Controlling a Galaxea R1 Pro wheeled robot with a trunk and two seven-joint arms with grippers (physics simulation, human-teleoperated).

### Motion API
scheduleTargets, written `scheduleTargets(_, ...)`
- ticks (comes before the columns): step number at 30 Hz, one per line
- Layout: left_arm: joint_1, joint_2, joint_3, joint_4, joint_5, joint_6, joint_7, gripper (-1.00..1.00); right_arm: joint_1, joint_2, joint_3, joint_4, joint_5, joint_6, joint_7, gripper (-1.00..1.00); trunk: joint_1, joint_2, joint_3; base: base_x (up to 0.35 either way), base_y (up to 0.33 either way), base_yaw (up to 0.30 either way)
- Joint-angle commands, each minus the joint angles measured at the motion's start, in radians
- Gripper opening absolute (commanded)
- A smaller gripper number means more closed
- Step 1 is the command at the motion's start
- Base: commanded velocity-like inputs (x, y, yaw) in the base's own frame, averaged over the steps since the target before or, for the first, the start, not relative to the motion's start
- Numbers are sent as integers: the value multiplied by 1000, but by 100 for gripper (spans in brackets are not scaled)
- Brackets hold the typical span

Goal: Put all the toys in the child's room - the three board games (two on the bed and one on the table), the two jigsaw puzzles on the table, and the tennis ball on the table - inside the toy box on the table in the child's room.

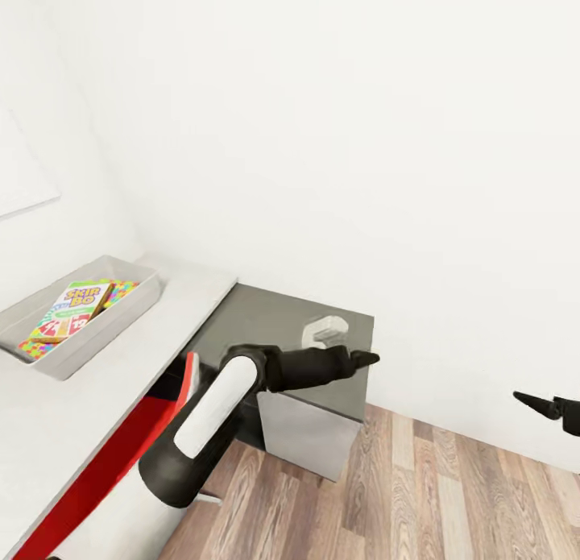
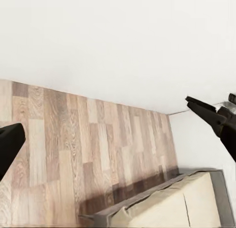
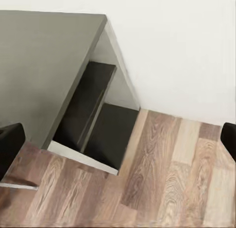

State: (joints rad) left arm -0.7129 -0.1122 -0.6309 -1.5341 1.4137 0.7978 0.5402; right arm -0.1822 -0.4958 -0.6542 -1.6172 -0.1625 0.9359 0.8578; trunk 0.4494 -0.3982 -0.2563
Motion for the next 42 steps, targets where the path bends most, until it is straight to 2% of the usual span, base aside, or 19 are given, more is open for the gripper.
scheduleTargets(1, 23, -7, -34, 7, -21, -28, 18, 100, 20, -1, -20, 0, 29, 13, 3, 100, 1, -2, 0, -2, -3, -94)
scheduleTargets(2, 39, -14, -74, 12, -42, -52, 23, 100, 39, -2, -32, 0, 49, 18, 3, 100, 1, -2, 1, -2, -2, -99)
scheduleTargets(3, 55, -21, -135, 19, -60, -90, 33, 100, 80, -5, -44, 1, 72, 18, 4, 100, 1, -2, 3, -1, -1, -102)
scheduleTargets(4, 63, -24, -171, 22, -65, -115, 44, 100, 112, -5, -48, 1, 83, 7, 5, 100, 1, -2, 5, -1, -1, -104)
scheduleTargets(7, 76, -29, -225, 24, -67, -144, 71, 100, 157, -1, -52, 2, 94, -32, 5, 100, 1, -2, 10, 0, 0, -105)
scheduleTargets(8, 88, -31, -258, 25, -67, -157, 98, 100, 179, 3, -53, 2, 99, -59, 5, 100, 1, -2, 11, 0, 0, -105)
scheduleTargets(12, 133, -32, -309, 26, -74, -188, 168, 100, 204, 10, -53, 5, 106, -89, 5, 100, 1, -2, 18, 0, 0, -105)
scheduleTargets(13, 160, -31, -323, 26, -77, -205, 205, 100, 211, 14, -51, 8, 116, -96, 5, 100, 1, -2, 19, 0, 0, -105)
scheduleTargets(17, 197, -26, -338, 35, -79, -233, 259, 100, 217, 24, -45, 37, 153, -101, 3, 100, 1, -2, 26, 0, 0, -105)
scheduleTargets(19, 210, -24, -342, 61, -80, -243, 274, 100, 219, 35, -29, 66, 181, -102, 1, 100, 1, -2, 29, 0, 0, -105)
scheduleTargets(20, 221, -22, -345, 108, -81, -254, 281, 100, 220, 53, 1, 98, 219, -104, -2, 100, 1, -2, 31, 0, 0, -105)
scheduleTargets(23, 231, -21, -347, 207, -81, -276, 284, 100, 219, 83, 56, 139, 285, -108, -10, 100, 1, -2, 36, 0, 0, -105)
scheduleTargets(24, 234, -21, -348, 282, -80, -301, 283, 100, 216, 103, 82, 164, 327, -112, -19, 100, 1, -2, 37, 0, 0, -105)
scheduleTargets(25, 239, -20, -348, 407, -77, -369, 263, 100, 212, 140, 112, 205, 383, -123, -40, 100, 1, -2, 39, 0, 0, -104)
scheduleTargets(28, 241, -19, -349, 469, -78, -417, 234, 100, 209, 160, 129, 229, 408, -148, -49, 100, 1, -2, 44, 0, 0, -104)
scheduleTargets(35, 242, -19, -349, 514, -81, -449, 203, 100, 179, 172, 146, 262, 420, -175, -56, 100, 1, -2, 55, -36, -18, -104)
scheduleTargets(38, 242, -20, -349, 521, -80, -451, 200, 100, 141, 173, 147, 328, 422, -175, -57, 100, 1, -2, 60, -222, -131, -105)
scheduleTargets(39, 242, -20, -348, 533, -79, -452, 199, 100, 93, 174, 151, 433, 426, -176, -65, 100, 1, -2, 62, -274, -148, -105)
scheduleTargets(42, 242, -20, -348, 537, -79, -452, 199, 100, 63, 174, 153, 492, 426, -180, -76, 100, 1, -2, 67, -283, -151, -105)
